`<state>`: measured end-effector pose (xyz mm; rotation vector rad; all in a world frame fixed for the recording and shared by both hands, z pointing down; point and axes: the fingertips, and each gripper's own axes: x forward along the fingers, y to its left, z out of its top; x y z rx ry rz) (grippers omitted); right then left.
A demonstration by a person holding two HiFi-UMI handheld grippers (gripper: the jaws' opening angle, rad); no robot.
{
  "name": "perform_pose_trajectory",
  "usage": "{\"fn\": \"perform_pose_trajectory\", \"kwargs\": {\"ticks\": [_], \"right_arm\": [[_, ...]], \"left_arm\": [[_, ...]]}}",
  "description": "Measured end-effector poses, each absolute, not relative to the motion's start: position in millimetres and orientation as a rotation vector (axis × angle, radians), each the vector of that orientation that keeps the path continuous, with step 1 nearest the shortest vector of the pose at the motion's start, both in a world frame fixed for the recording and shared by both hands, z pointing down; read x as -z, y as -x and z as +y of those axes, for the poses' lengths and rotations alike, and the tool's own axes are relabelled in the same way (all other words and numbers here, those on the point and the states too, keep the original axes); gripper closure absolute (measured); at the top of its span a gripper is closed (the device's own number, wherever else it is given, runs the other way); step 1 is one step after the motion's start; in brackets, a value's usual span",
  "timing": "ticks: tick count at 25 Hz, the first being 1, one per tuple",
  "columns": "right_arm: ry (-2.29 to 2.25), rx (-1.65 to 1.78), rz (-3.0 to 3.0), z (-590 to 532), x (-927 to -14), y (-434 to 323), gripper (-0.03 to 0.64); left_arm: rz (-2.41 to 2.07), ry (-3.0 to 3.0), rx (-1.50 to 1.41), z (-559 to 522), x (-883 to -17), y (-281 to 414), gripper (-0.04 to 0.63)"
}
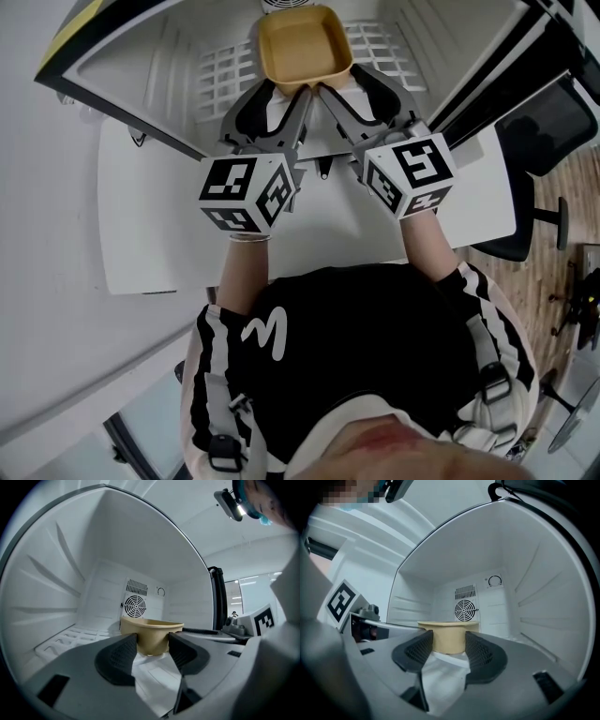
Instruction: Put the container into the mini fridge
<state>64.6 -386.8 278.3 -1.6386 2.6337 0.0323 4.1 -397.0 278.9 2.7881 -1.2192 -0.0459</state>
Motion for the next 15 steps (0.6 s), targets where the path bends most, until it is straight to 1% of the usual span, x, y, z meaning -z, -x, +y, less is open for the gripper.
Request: {"fn": "perform_pose_trajectory", "kwargs": {"ticks": [15], "right_arm": [[1.657, -0.062, 2.650, -384.3, -279.9, -63.4, 0.390]], "left_arm": [[-1.327, -2.829, -0.017, -392.8, -279.3, -4.0, 0.377]]}}
